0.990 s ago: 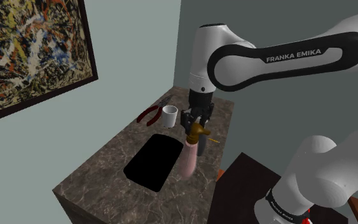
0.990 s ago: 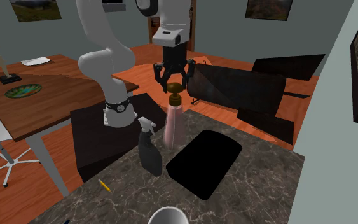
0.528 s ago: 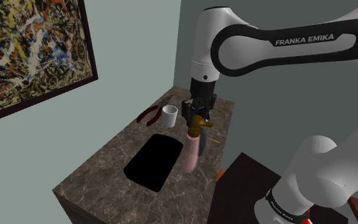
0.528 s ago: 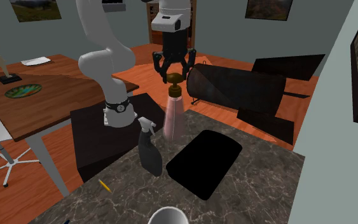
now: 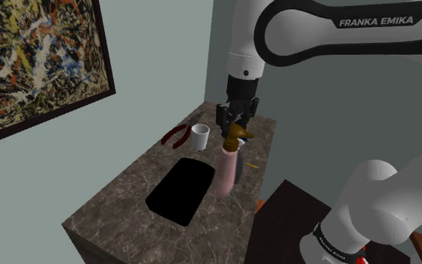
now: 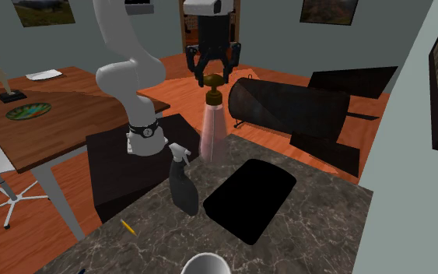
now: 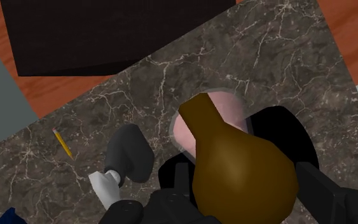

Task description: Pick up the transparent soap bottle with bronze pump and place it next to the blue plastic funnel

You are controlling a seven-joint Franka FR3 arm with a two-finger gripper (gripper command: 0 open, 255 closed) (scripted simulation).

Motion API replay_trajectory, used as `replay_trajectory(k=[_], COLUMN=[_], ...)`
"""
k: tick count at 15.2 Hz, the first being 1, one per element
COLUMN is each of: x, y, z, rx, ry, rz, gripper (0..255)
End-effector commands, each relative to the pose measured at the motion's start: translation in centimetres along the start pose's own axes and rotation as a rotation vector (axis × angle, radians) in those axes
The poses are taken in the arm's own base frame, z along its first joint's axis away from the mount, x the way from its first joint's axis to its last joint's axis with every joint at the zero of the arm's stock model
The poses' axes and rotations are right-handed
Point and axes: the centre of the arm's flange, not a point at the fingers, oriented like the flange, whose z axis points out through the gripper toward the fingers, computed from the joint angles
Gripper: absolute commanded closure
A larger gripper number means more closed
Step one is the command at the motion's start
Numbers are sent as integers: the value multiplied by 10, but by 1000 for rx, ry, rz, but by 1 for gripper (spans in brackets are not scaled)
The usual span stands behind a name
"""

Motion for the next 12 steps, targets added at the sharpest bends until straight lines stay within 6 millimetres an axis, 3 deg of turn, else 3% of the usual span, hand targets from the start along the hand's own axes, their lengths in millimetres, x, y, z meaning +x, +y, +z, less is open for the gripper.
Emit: replay_trajectory(k=[1,12], x=[-1,-3], y=[0,0], z=[-11,-69], rx=[0,0], ry=[0,0], rz=[0,0], gripper=[255,255])
